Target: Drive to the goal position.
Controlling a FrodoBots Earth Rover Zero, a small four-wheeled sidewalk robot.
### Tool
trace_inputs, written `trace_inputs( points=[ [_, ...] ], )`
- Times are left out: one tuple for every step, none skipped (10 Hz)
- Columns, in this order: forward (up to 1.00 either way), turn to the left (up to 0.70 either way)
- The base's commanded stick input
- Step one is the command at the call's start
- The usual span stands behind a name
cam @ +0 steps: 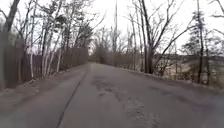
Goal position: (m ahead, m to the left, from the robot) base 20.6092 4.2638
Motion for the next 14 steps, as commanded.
trace_inputs(
  points=[
    [0.7, 0.0],
    [0.7, 0.0],
    [0.7, 0.0],
    [0.7, 0.35],
    [0.7, 0.35],
    [0.7, 0.35],
    [0.7, 0.0],
    [0.7, 0.0],
    [0.7, 0.0],
    [0.7, 0.0],
    [0.7, 0.0],
    [0.7, 0.0],
    [0.7, 0.0],
    [0.7, 0.35]
  ],
)
